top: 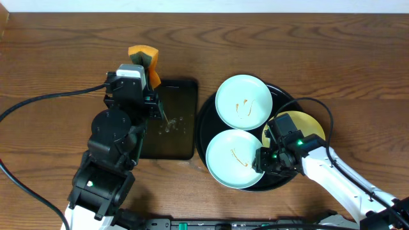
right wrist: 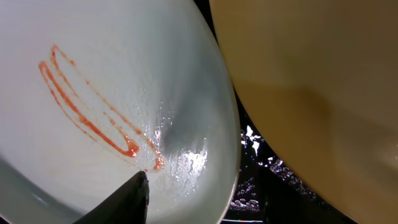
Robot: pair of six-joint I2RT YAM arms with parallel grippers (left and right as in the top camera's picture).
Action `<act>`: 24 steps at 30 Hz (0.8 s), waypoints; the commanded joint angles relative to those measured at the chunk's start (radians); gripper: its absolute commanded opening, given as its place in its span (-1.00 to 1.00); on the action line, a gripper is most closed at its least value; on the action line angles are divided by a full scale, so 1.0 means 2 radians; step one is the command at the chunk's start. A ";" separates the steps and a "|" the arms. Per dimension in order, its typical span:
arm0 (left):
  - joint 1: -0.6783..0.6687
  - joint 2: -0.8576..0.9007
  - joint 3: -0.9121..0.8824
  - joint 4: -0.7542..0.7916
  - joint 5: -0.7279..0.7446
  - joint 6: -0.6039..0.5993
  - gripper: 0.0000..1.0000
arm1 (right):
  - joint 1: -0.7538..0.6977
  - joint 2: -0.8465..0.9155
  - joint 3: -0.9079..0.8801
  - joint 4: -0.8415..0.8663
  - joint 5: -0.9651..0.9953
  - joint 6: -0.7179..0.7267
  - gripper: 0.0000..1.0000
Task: Clean dirty plates on tray and stack at the side
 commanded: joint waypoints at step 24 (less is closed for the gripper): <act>0.000 0.149 0.001 -0.055 -0.006 0.006 -0.85 | 0.007 0.002 -0.003 0.000 0.001 0.006 0.07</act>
